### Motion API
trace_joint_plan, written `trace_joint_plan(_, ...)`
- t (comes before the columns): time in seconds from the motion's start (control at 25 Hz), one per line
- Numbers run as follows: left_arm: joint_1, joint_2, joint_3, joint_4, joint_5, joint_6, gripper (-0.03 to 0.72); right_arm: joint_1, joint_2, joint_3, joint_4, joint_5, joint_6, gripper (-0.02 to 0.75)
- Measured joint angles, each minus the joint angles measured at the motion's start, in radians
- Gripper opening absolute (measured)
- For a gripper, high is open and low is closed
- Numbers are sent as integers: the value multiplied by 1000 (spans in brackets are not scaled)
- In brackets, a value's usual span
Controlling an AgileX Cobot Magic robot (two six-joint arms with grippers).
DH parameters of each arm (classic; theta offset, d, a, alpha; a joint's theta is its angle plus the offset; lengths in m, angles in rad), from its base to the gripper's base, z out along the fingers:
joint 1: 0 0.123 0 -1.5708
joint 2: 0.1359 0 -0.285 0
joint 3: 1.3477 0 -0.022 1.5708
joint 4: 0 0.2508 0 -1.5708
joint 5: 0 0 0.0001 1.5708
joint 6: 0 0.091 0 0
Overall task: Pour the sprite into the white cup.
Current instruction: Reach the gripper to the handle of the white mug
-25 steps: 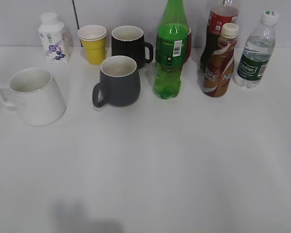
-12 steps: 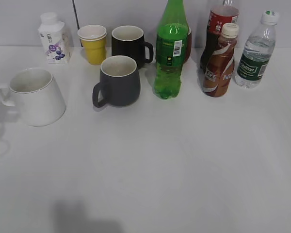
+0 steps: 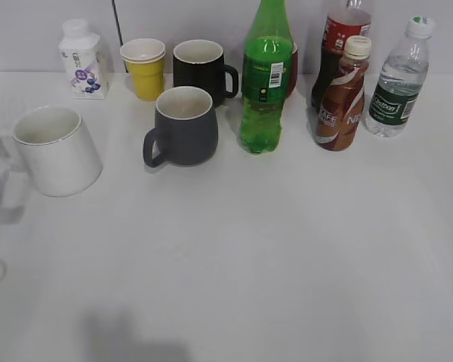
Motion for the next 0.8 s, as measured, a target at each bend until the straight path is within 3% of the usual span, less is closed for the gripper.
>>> trace_joint_plan(0.36,0,237,-73,72,-99,0,340,0,0,0,0,0,0,587)
trace_joint_plan(0.8,0,328,-189,82,-100,0,300,0,0,0,0,0,0,587)
